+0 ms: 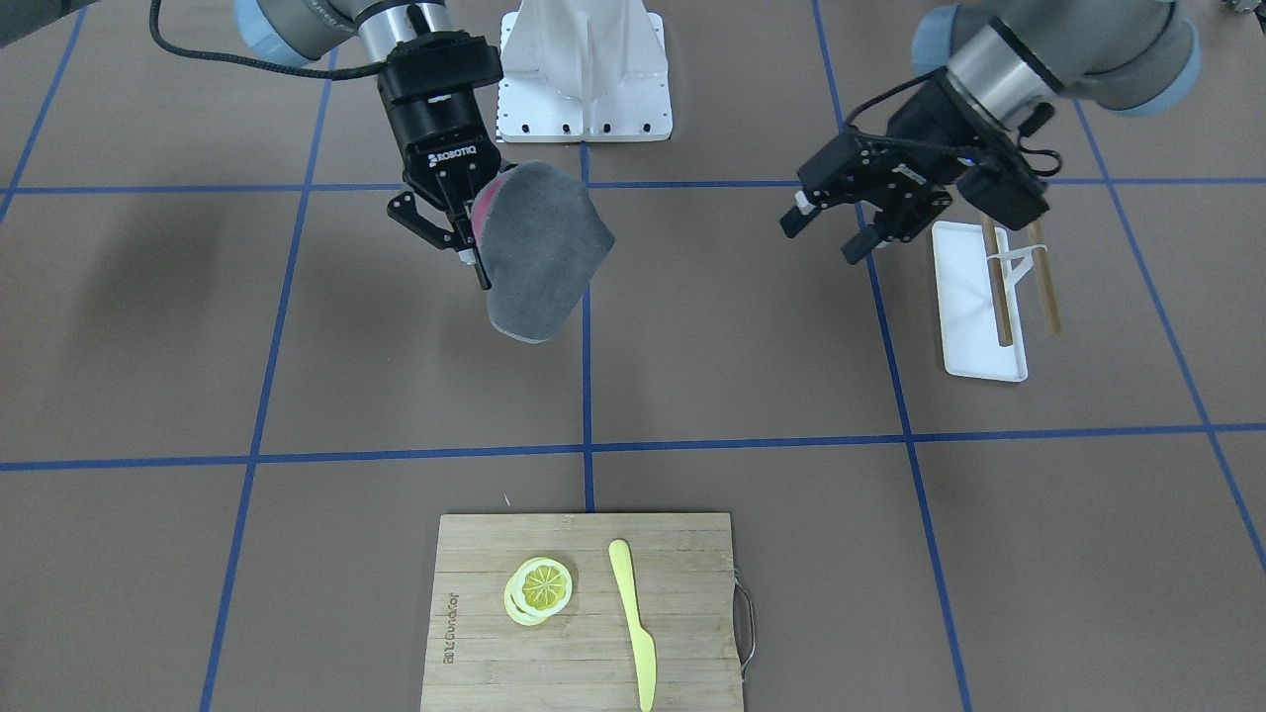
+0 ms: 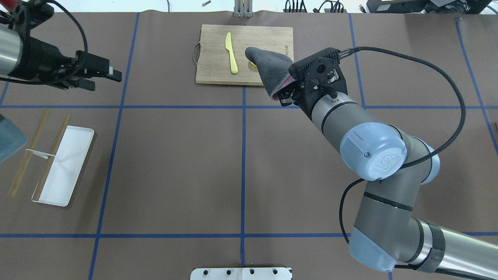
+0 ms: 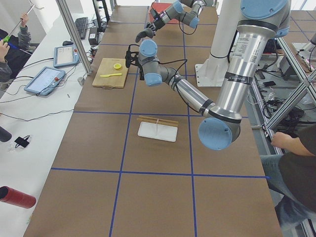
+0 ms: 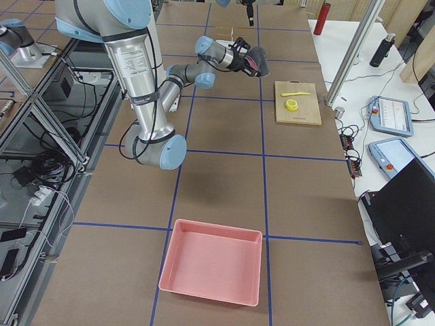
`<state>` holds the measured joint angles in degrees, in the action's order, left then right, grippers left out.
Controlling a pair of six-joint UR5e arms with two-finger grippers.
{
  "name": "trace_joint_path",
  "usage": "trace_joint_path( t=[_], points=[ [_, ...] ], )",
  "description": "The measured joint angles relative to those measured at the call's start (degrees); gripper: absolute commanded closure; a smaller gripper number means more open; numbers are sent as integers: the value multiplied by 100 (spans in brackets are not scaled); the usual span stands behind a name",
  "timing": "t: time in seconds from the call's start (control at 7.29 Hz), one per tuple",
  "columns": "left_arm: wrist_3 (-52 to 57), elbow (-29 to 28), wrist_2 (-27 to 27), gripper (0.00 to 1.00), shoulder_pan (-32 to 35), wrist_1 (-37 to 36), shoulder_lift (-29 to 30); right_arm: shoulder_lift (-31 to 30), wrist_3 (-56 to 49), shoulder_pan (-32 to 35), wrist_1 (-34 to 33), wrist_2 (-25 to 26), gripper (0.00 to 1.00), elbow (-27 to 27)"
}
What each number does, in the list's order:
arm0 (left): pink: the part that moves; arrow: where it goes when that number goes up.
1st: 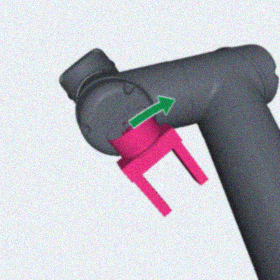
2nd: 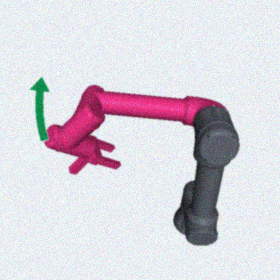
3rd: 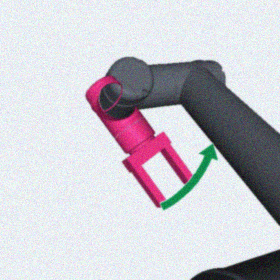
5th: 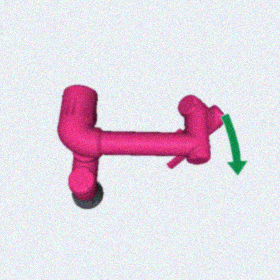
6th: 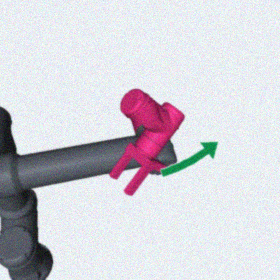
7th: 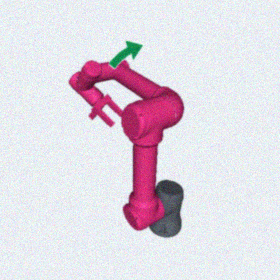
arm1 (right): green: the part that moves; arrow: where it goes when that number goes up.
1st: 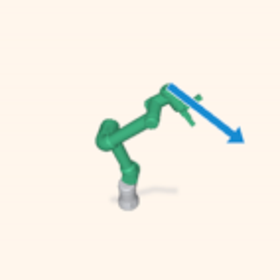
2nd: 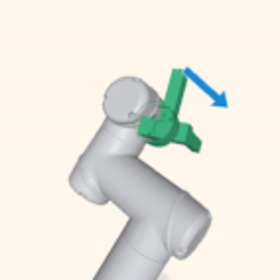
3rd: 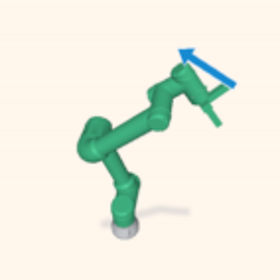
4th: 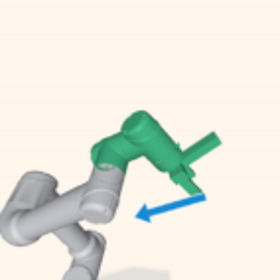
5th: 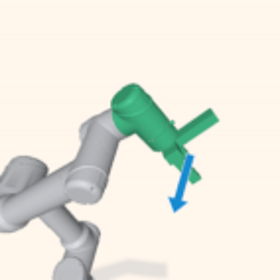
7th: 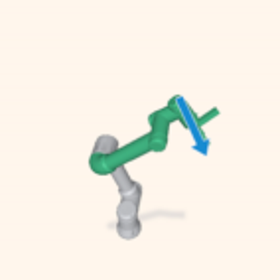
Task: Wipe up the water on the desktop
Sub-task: 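Carry the cloth with the right gripper toward the board while the left arm withdraws, then lower the cloth with the right gripper and wipe the table toward the center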
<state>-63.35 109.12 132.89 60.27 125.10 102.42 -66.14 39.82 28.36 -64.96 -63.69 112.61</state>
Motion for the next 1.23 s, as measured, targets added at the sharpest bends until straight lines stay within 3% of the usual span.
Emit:
trace_joint_path(
  t=[0.41, 0.69, 0.96, 1.23],
  points=[
    [3526, -46, 121, 1, 1198, -1529, -742, -115, -1, 625, -1002, -1031, 100, 3],
    [5725, -416, 107, 1, 2111, -2477, -997, -133, -6, 863, -1448, -1522, 100, 6],
    [7029, -1053, 88, 1, 2688, -2914, -1118, -160, -9, 977, -1534, -1791, 100, 7],
    [7348, -1641, 81, 1, 2826, -3558, -1245, -200, -23, 1023, -1549, -1893, 100, 6]
  ],
)
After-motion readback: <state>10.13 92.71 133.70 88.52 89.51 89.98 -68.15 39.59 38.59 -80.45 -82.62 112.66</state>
